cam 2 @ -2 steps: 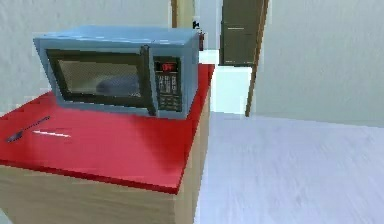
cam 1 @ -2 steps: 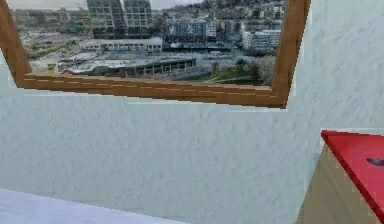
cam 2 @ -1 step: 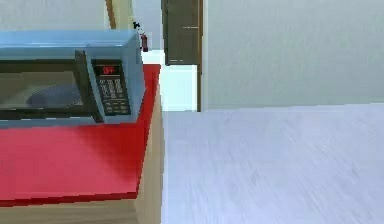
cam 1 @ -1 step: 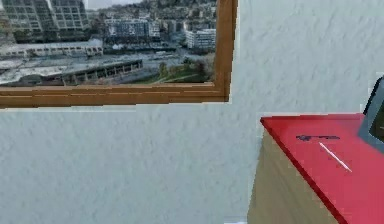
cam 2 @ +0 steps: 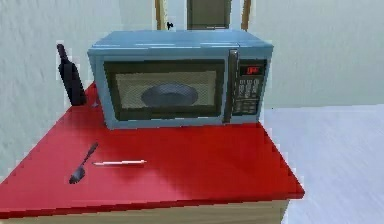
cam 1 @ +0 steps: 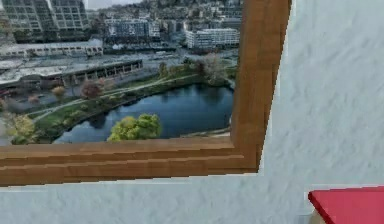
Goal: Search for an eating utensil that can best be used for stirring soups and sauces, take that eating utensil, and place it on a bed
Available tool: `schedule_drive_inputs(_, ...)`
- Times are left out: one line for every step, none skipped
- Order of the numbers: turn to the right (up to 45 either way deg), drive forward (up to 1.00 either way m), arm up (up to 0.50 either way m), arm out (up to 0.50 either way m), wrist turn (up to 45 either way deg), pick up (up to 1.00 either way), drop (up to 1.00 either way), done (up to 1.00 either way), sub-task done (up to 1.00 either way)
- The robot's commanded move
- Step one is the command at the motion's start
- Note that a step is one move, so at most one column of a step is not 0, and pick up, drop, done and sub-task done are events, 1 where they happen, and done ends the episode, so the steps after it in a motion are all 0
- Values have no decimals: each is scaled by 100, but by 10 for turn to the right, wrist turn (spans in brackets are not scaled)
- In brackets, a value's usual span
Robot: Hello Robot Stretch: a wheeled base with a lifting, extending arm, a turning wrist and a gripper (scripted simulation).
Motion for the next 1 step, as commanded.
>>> schedule_drive_inputs(-240,0,0,0,0,0,0,0,0)
